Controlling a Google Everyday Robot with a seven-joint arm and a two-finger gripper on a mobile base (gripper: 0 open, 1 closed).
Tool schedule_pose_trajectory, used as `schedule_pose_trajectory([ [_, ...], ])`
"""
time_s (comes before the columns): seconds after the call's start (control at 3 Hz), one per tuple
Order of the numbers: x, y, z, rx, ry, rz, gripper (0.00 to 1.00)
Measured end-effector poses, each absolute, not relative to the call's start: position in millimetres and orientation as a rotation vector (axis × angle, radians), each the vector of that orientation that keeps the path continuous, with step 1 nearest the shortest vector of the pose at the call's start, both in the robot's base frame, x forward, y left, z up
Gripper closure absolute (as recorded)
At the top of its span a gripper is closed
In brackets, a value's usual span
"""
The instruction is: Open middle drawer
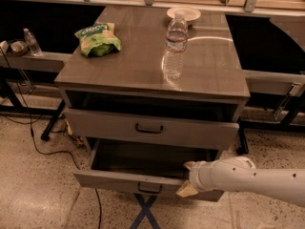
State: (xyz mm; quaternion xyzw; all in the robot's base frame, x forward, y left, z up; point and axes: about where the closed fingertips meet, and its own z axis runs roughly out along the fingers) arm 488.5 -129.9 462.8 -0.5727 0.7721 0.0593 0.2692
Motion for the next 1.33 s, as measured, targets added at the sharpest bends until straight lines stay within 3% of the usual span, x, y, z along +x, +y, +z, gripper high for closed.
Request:
schedule_pose_trajectory([
  [0.33,507,-135,486,-1.5,2.044,0.108,0.15],
  [0.67,530,-141,493,-1.441,2.026,0.073,0.46],
  [1.33,551,-149,458,-1.378,2.055,0.076,0.93],
])
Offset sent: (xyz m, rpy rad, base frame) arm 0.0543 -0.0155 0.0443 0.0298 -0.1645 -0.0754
